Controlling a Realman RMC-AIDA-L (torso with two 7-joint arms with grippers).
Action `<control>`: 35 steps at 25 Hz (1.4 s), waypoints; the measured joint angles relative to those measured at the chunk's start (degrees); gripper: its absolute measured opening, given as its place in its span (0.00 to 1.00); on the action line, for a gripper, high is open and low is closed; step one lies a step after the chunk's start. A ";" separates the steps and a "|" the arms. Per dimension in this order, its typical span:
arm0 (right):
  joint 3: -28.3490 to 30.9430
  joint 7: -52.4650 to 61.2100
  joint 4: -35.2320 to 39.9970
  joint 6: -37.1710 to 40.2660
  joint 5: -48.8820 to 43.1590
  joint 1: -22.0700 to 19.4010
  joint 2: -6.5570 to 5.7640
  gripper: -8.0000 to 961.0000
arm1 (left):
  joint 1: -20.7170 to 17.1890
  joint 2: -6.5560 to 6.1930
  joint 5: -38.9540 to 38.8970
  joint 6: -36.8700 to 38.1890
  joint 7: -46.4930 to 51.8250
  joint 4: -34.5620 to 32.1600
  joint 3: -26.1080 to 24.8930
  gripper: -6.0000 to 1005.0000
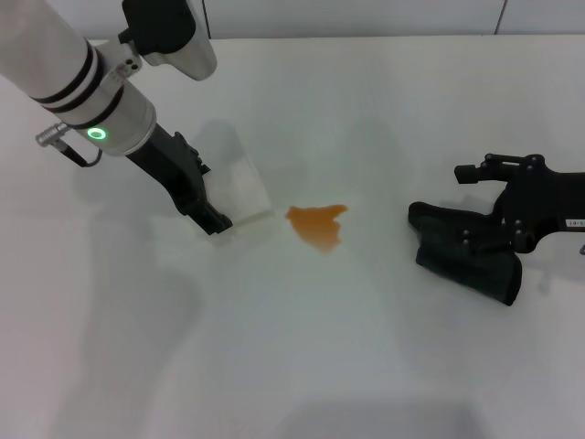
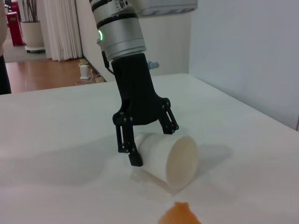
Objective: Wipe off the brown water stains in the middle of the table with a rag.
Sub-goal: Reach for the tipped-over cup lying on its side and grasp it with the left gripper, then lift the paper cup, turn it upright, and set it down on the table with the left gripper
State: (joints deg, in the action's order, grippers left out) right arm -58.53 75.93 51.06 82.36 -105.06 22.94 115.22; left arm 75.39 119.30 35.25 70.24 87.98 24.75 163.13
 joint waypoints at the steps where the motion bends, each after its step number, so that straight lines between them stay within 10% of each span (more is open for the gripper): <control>1: 0.00 0.00 0.00 0.00 0.01 0.00 0.00 0.90 | 0.00 0.04 0.15 -0.09 0.04 -0.23 0.00 0.87; 26: 0.00 0.00 0.00 0.04 0.13 -0.22 0.00 0.90 | 0.83 0.05 0.65 -2.52 3.06 -1.39 0.00 0.71; 35: 0.25 0.00 0.00 0.01 0.20 -0.27 0.00 0.90 | 0.99 -0.18 -11.02 -1.91 2.42 6.01 0.00 0.71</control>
State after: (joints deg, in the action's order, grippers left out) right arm -58.29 75.93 51.06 82.37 -104.87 22.67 115.22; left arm 76.38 119.13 24.23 68.32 90.40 30.77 163.12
